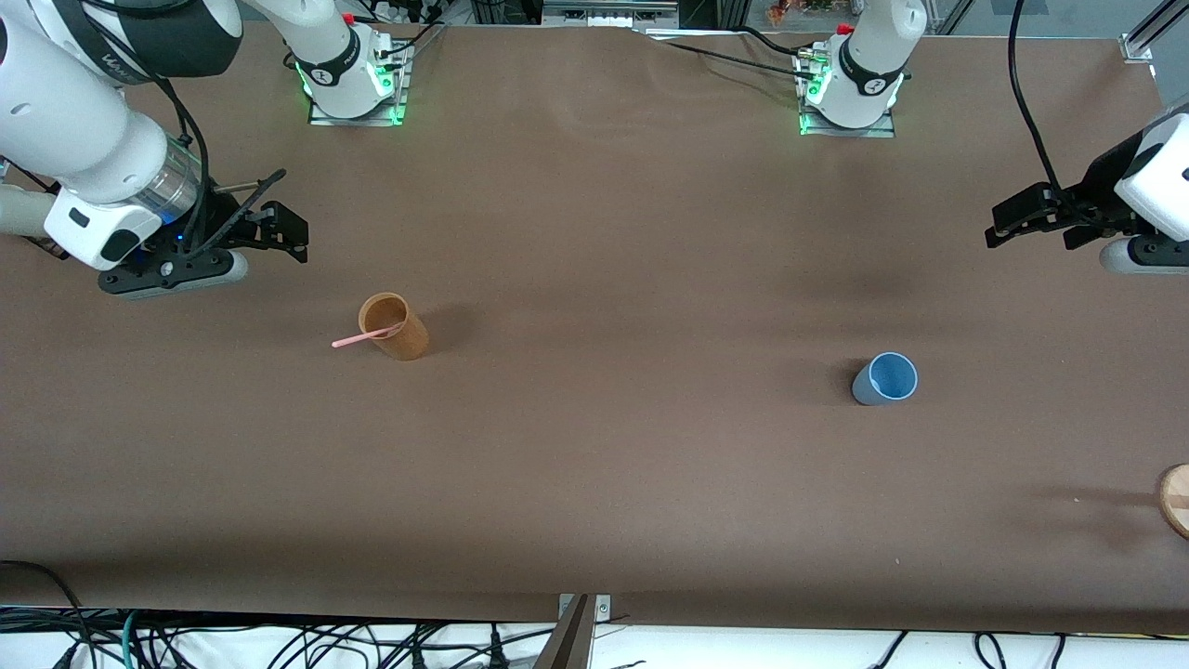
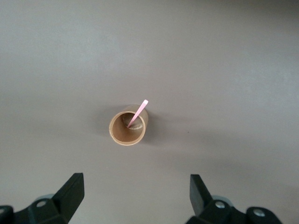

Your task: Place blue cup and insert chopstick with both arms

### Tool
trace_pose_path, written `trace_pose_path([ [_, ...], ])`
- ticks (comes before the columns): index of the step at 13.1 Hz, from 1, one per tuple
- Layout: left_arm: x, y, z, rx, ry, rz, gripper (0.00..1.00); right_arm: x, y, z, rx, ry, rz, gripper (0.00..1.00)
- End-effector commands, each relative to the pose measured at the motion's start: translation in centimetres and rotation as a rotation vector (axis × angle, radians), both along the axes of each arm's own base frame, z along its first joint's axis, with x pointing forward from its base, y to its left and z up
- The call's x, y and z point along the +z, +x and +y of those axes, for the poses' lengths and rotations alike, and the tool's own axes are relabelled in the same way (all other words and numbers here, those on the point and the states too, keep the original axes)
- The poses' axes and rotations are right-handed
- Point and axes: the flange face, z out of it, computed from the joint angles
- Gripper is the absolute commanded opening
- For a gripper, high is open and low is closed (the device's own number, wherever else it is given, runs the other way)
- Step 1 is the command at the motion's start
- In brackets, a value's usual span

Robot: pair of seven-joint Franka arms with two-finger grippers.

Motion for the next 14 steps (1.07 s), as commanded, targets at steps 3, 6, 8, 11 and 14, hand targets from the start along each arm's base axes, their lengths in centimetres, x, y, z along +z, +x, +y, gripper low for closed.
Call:
trace_pose_path([
  [3, 0.5, 0.4, 0.0, -0.001, 0.000, -0.008, 1.00, 0.4, 0.0, 0.2, -0.017, -0.001, 0.017, 1.00],
  [6, 0.4, 0.4, 0.0, -0.002, 0.000, -0.006, 1.00, 0.1, 0.1, 0.3, -0.017, -0.001, 0.021, 1.00],
  [8, 0.4, 0.4, 0.0, -0.002, 0.000, -0.006, 1.00, -0.3, 0.2, 0.2, -0.020, -0.003, 0.029, 1.00],
  [11, 0.4, 0.4, 0.0, -0.002, 0.000, -0.006, 1.00, -1.6, 0.7, 0.4, -0.022, -0.005, 0.043, 1.00],
  [14, 0.4, 0.4, -0.1, -0.004, 0.000, -0.006, 1.00, -4.5, 2.2, 0.6, -0.033, -0.008, 0.050, 1.00],
])
